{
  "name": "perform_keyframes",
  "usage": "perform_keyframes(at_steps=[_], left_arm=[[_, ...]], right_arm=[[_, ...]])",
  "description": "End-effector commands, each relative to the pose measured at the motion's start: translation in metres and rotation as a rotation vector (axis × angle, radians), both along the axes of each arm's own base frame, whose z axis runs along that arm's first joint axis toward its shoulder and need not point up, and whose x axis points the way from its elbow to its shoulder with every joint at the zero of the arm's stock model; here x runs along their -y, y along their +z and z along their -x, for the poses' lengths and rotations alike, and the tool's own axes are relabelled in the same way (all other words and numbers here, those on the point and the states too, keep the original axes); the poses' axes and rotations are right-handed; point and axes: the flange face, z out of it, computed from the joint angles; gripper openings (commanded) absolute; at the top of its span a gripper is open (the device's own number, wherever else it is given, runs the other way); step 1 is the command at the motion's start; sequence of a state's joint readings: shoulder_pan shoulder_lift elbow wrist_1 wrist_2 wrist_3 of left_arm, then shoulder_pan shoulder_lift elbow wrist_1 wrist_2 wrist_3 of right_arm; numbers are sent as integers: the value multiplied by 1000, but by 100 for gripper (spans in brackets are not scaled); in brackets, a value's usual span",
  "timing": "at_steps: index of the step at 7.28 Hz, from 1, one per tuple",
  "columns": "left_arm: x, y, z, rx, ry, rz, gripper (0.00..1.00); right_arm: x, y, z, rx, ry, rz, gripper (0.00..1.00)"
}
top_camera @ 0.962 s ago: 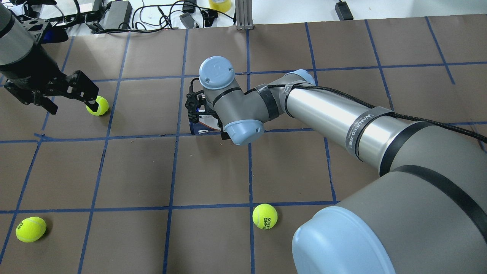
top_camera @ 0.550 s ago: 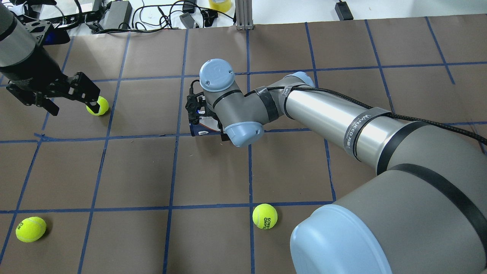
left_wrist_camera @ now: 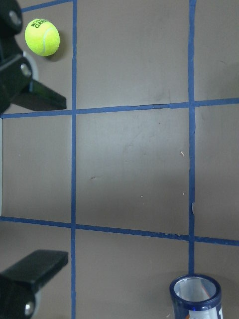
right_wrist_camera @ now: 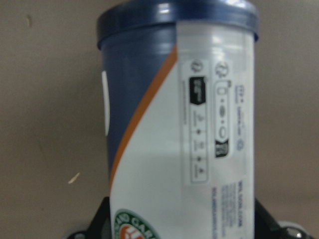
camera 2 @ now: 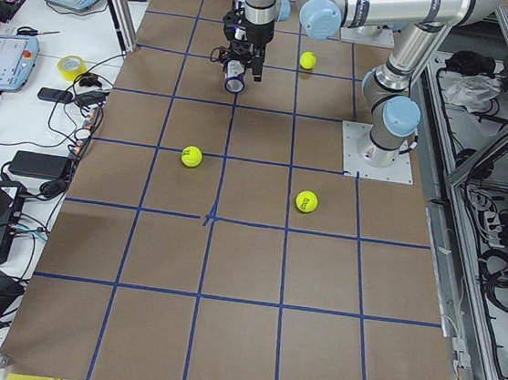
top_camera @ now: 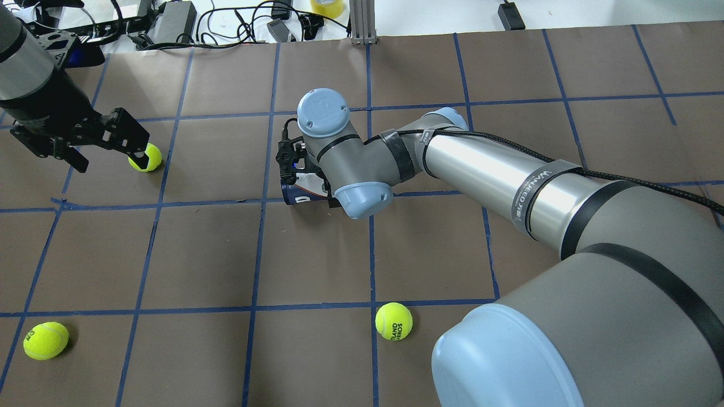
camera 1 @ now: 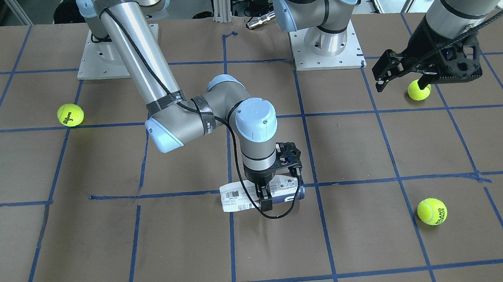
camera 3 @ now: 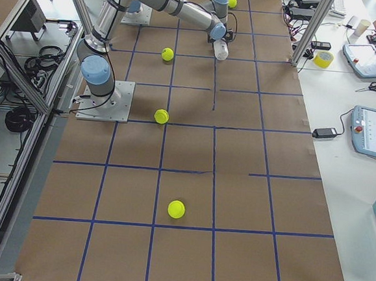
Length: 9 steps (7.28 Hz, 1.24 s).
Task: Lift up tennis ball bucket
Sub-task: 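Lower the can onto the table with the right gripper, then open the right gripper and raise it away from the can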
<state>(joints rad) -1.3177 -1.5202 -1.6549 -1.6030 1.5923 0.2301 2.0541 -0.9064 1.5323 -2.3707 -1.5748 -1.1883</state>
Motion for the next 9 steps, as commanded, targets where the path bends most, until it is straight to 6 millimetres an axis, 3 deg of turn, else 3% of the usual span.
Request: perform_keyframes(at_steps=[1, 3, 5, 7, 9], left_arm=[[0, 0, 0, 0, 0, 0, 100], [0, 1, 0, -4, 2, 2, 100], [1, 0, 0, -4, -7, -1, 100], [2, -3, 1, -18, -7, -2, 100], [5, -8, 1, -25, -18, -10, 100]], right_arm=[[1, 9, -1, 11, -12, 4, 89], [6, 37, 9, 87, -88, -5, 89], [13, 81, 52, 86, -202, -84, 89], [32, 126, 112, 179, -323, -115, 89], [48, 162, 204, 176, -480, -149, 98]])
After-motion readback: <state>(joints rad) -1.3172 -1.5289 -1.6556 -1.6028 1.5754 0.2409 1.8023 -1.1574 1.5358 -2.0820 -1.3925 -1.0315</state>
